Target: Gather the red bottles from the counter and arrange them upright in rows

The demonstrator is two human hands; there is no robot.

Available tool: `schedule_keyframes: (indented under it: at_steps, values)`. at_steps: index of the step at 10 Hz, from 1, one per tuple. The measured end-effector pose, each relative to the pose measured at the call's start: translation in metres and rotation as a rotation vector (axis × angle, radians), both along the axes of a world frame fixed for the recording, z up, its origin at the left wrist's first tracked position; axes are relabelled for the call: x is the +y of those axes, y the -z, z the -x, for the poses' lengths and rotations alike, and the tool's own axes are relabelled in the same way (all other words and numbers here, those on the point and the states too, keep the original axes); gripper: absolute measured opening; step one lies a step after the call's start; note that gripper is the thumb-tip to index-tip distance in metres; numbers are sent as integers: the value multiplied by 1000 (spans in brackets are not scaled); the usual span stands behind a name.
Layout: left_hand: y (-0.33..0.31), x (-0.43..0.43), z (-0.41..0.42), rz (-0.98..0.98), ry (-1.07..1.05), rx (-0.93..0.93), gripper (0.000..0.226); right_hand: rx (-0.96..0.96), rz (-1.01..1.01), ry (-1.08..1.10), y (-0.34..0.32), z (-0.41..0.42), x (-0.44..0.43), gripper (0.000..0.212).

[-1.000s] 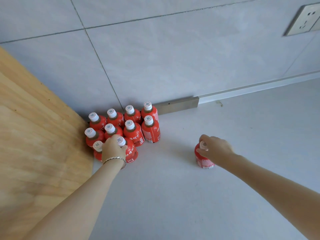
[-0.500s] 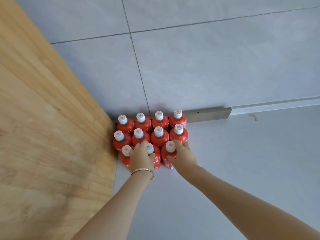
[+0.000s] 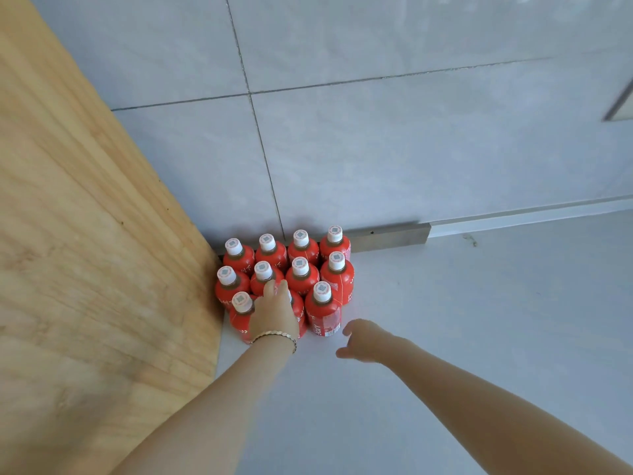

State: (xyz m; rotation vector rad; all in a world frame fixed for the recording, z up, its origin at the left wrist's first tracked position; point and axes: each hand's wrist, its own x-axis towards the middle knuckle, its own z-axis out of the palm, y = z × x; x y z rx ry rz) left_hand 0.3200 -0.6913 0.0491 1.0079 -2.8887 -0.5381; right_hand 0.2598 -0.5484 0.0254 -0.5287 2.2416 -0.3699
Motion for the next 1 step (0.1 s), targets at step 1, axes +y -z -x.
schedule_keyframes:
  at_steps: [1]
  values:
    - [-23, 33, -7, 98, 156, -12, 35, -12, -22, -82, -15, -1, 40, 44]
